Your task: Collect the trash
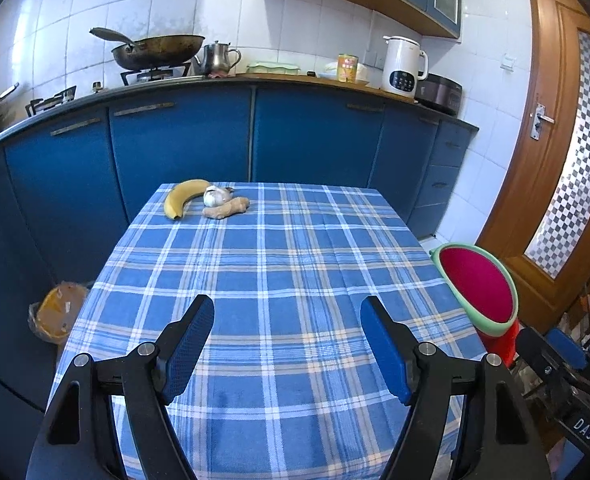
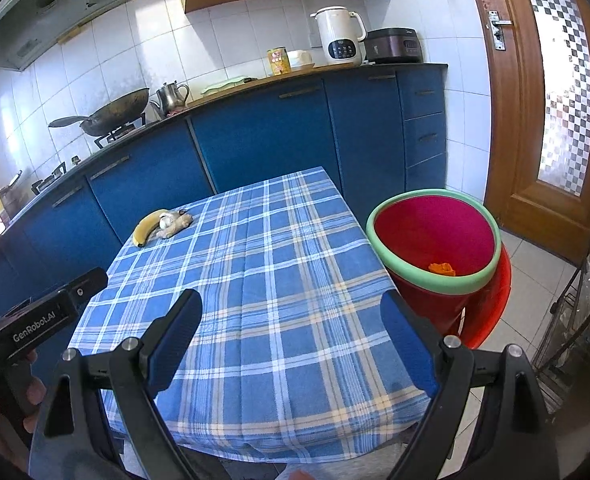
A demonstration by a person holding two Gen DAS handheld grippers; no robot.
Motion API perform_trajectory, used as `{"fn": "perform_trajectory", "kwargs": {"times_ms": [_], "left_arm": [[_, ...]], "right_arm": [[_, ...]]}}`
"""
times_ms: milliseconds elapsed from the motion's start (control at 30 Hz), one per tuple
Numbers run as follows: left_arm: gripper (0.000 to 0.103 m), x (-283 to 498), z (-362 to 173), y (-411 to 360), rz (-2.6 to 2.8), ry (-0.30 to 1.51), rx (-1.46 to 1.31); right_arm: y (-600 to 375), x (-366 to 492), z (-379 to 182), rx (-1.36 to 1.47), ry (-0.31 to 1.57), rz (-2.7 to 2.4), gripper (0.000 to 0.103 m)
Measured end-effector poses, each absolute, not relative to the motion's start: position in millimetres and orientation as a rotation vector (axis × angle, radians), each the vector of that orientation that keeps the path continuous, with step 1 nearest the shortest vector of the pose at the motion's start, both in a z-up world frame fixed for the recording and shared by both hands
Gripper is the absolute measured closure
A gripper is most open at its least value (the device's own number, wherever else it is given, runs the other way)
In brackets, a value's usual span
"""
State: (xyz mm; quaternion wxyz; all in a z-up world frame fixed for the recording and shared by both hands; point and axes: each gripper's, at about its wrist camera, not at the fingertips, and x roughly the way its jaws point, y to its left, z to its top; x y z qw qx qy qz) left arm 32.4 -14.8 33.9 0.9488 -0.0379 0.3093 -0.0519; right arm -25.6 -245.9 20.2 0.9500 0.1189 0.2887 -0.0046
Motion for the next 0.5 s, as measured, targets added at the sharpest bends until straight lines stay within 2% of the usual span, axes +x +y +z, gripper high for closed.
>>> {"fn": "perform_trajectory", "kwargs": {"times_ms": [500], "left_arm": [[0.026, 29.7, 35.4, -15.4, -0.114, 0.624, -0.081]], "right_arm": [[-245.7, -26.1, 20.4, 0.239, 0.585, -0.009, 0.013]]}}
